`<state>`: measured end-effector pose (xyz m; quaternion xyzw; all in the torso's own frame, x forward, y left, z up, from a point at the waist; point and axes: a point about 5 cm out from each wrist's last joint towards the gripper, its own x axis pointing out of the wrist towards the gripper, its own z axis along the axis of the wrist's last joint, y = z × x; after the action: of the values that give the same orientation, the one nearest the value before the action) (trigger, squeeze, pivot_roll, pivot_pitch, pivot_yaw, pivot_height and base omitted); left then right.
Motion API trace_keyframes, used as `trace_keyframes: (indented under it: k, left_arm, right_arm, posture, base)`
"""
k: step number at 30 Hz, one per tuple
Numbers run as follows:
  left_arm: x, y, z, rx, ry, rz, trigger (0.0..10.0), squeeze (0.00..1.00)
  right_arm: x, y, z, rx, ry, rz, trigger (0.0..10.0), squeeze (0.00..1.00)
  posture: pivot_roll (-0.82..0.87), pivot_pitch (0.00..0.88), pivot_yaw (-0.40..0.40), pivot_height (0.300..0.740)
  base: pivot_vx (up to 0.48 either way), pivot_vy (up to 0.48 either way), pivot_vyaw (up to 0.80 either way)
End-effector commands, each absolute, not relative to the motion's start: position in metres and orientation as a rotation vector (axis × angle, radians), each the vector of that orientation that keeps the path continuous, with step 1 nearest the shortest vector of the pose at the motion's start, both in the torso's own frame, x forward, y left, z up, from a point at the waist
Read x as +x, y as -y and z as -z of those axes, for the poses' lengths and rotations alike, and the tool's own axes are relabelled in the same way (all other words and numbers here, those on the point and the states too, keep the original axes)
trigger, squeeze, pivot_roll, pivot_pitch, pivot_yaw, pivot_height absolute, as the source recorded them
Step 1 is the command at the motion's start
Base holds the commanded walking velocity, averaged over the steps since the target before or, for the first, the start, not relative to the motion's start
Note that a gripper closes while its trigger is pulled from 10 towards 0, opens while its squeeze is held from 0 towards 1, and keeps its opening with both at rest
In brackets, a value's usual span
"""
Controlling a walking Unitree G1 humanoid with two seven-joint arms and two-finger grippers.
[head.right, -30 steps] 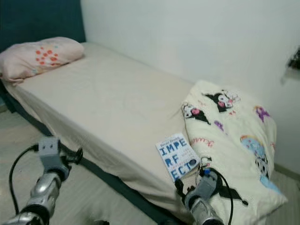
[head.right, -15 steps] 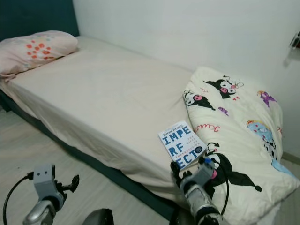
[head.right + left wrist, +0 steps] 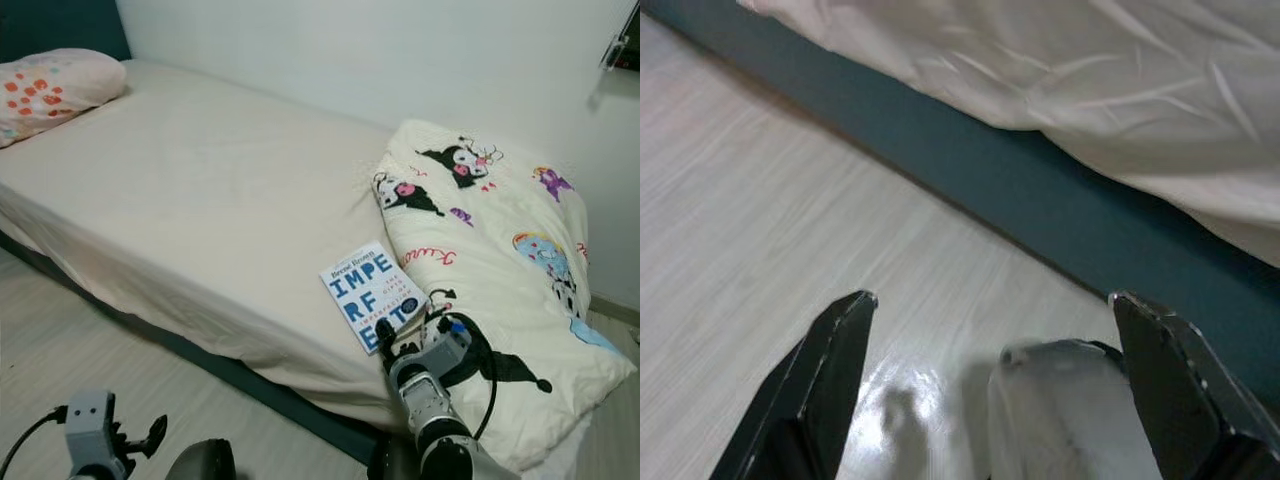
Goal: Clean up the room
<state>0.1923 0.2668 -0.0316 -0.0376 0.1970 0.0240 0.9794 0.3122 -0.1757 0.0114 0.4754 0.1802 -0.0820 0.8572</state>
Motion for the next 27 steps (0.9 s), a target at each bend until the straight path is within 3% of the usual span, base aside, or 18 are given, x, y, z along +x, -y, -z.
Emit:
trace_keyframes:
  k: [1,8,14,15,16,27]
  left_arm:
    - [0.189,-0.275,0.027,-0.054,-0.376,-0.048,10.0,0.0]
    - [0.191,-0.273,0.021,-0.043,-0.332,-0.009,10.0,0.0]
    - [0.201,-0.269,0.014,-0.044,-0.294,0.017,10.0,0.0]
    - [0.205,-0.268,0.011,-0.046,-0.277,0.026,10.0,0.0]
    - [0.209,-0.266,0.008,-0.048,-0.261,0.034,10.0,0.0]
    - [0.216,-0.26,0.001,-0.053,-0.229,0.06,10.0,0.0]
  right_arm:
    - [0.316,0.177,-0.016,1.029,-0.351,0.173,10.0,0.0]
    - [0.327,0.154,-0.028,1.081,-0.349,0.021,10.0,0.0]
    - [0.33,0.151,-0.032,1.075,-0.353,0.015,10.0,0.0]
    - [0.331,0.152,-0.032,1.068,-0.358,0.027,6.2,0.0]
    - [0.331,0.155,-0.031,1.061,-0.362,0.053,0.0,0.0]
    - [0.33,0.181,-0.032,1.036,-0.326,0.161,0.0,0.0]
  posture:
    - [0.29,0.143,-0.097,0.531]
    - [0.3,0.163,-0.08,0.531]
    - [0.29,0.168,-0.078,0.531]
    - [0.29,0.166,-0.081,0.531]
    - [0.3,0.164,-0.083,0.531]
    - [0.31,0.157,-0.077,0.531]
  base:
    - [0.0,0.0,0.0]
    - [0.0,0.0,0.0]
    - [0.0,0.0,0.0]
    - [0.0,0.0,0.0]
    - [0.0,0.0,0.0]
    - [0.0,0.0,0.0]
